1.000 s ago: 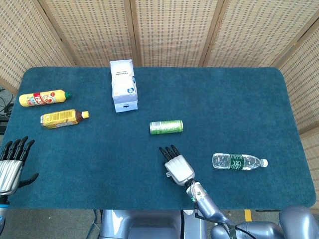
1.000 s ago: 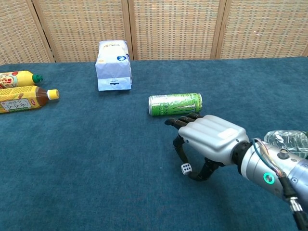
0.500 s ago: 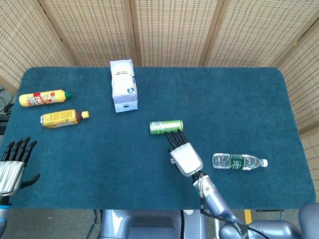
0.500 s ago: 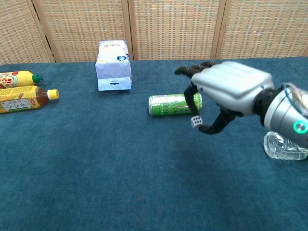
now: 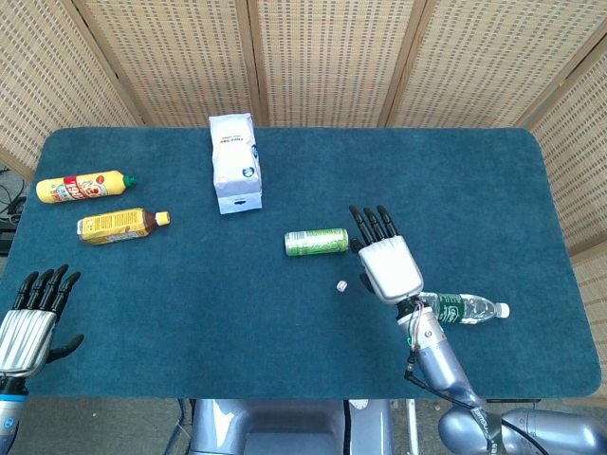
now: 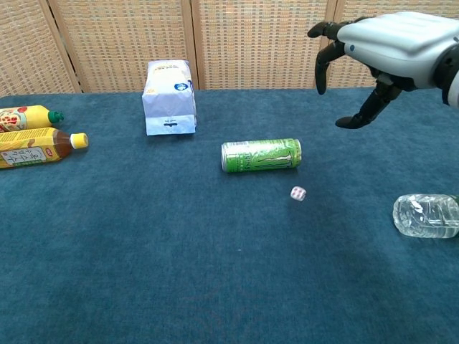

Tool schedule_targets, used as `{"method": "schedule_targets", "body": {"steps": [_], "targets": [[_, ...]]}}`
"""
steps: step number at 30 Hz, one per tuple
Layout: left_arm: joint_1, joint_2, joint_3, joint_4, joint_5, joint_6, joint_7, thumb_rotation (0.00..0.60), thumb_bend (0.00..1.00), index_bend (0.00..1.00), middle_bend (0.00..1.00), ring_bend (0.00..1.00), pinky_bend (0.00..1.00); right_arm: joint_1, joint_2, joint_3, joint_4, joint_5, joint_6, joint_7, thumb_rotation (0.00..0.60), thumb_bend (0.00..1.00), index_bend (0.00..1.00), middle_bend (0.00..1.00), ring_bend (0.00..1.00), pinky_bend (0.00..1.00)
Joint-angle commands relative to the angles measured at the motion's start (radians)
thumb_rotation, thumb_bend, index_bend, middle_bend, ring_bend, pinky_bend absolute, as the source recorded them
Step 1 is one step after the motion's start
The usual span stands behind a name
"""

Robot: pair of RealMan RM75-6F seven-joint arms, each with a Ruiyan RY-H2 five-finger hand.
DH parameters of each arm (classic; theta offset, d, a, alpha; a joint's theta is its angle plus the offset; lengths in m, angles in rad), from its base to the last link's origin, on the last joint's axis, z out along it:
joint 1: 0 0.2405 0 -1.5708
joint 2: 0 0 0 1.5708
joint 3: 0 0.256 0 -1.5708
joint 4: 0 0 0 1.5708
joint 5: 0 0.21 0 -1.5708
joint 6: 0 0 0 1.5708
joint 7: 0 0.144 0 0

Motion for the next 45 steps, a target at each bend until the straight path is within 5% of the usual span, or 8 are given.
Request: {"method": "schedule_targets", "body": {"steps": [1, 12, 20, 27, 35, 45], "targets": [[0.001, 0.000, 0.001, -0.001, 0.001, 0.001, 0.000, 0.600, 0.21, 0.00, 0.00, 0.00, 0.00, -0.005, 0.015, -0.007, 0.012, 0.011, -0.003, 0.021, 0.600, 0.26, 0.38, 0.00, 0.00, 0.00], [0.006, 0.006, 0.002, -0.009, 0.012, 0.014, -0.004, 0.600, 0.21, 0.00, 0.00, 0.00, 0.00, -0.071, 0.063, -0.082, 0.037, -0.042, 0.025, 0.152, 0.600, 0.26, 0.37, 0.00, 0.00, 0.00], [0.008, 0.010, 0.003, -0.014, 0.016, 0.020, -0.010, 0.600, 0.20, 0.00, 0.00, 0.00, 0.00, -0.208, 0.163, -0.213, 0.051, -0.190, 0.096, 0.344, 0.600, 0.24, 0.18, 0.00, 0.00, 0.00], [0.012, 0.014, 0.004, -0.020, 0.023, 0.028, -0.017, 0.600, 0.20, 0.00, 0.00, 0.00, 0.00, -0.343, 0.187, -0.301, 0.164, -0.352, 0.253, 0.475, 0.600, 0.23, 0.14, 0.00, 0.00, 0.00], [0.016, 0.017, 0.008, -0.029, 0.038, 0.038, -0.017, 0.600, 0.20, 0.00, 0.00, 0.00, 0.00, -0.450, 0.189, -0.334, 0.300, -0.396, 0.350, 0.595, 0.600, 0.23, 0.11, 0.00, 0.00, 0.00], [0.030, 0.038, 0.011, -0.046, 0.069, 0.080, -0.042, 0.600, 0.20, 0.00, 0.00, 0.00, 0.00, -0.503, 0.206, -0.322, 0.308, -0.446, 0.403, 0.615, 0.600, 0.23, 0.06, 0.00, 0.00, 0.00]]}}
